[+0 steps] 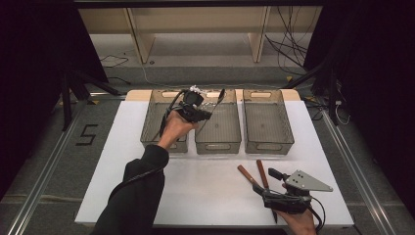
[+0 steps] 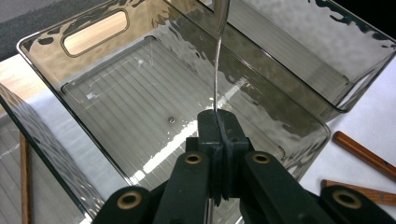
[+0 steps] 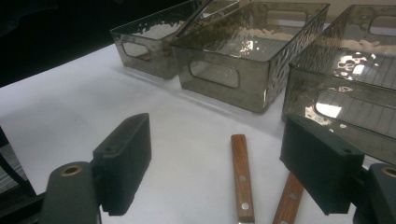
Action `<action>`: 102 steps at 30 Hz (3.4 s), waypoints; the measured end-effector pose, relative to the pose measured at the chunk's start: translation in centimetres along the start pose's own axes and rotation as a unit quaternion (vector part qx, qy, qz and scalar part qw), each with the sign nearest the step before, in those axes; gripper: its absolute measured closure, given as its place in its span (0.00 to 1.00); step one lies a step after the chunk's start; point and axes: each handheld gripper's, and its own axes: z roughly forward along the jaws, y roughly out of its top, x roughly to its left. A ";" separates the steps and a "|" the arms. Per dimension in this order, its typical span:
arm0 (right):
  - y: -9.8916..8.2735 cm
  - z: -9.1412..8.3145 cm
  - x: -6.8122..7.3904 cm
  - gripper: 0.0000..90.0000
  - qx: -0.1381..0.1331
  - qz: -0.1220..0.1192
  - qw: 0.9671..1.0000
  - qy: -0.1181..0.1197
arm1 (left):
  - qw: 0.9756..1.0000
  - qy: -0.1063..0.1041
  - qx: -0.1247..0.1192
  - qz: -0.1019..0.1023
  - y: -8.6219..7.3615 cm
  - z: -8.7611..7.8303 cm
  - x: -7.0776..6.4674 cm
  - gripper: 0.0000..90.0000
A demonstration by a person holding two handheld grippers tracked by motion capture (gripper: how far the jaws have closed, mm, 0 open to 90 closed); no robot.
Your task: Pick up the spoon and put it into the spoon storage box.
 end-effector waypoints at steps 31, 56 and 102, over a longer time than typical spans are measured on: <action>0.0 0.0 0.0 0.28 0.000 0.001 1.000 0.002 | 0.999 -0.011 0.011 -0.029 -0.5 2.4 -0.1 0.99; 0.0 0.0 0.0 0.28 -0.001 0.001 1.000 0.002 | 0.998 -0.013 0.026 -0.056 -0.5 3.3 -0.2 0.68; -0.3 0.5 -0.8 0.29 0.057 0.043 0.996 -0.060 | 0.995 -0.043 -0.074 -0.040 -10.2 -8.3 -1.1 0.22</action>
